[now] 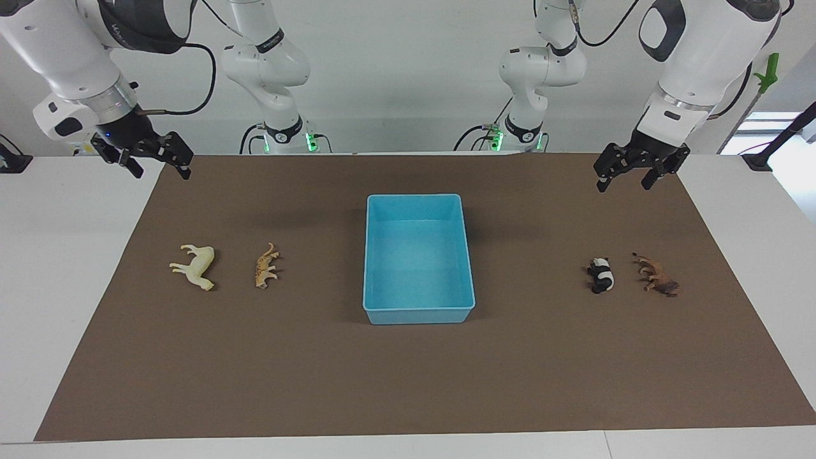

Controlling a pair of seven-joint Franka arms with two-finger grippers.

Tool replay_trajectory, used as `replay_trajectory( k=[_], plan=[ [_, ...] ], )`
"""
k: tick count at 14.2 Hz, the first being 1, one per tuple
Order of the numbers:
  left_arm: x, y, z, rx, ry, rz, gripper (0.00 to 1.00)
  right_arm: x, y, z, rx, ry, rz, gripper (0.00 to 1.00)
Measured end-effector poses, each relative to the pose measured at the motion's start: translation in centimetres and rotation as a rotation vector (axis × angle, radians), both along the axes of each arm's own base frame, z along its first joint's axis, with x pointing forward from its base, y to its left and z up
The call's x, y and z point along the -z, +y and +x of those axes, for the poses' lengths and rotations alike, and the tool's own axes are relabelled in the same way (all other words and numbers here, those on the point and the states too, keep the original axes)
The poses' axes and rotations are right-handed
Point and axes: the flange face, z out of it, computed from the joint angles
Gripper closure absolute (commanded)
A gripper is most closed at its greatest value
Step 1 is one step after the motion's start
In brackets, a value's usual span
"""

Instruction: Put all toys into storage box

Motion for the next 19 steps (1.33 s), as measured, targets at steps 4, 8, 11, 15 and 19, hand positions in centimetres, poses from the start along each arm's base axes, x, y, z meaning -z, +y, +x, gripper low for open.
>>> replay_trajectory(
  k=[4, 8, 11, 15, 19],
  plan=[
    [0.0, 0.2, 0.0, -0.003, 0.000, 0.000, 0.00, 0.0, 0.0, 0.0, 0.000, 0.000, 0.000, 0.00],
    [0.8, 1.0, -0.2, -0.029, 0.021, 0.001, 0.00, 0.0, 0.0, 0.0, -0.001, 0.001, 0.000, 0.00],
    [2.9, 2.5, -0.4, -0.077, 0.012, 0.000, 0.00, 0.0, 0.0, 0.0, -0.003, -0.001, 0.000, 0.00],
    [9.4, 4.5, 1.9, -0.083, -0.025, 0.015, 0.00, 2.2, 0.2, 1.3, -0.091, -0.073, -0.010, 0.00],
    [18.3, 6.7, 5.7, 0.010, -0.031, 0.055, 0.00, 10.2, -0.1, 4.1, -0.140, -0.055, -0.005, 0.00]
  ],
)
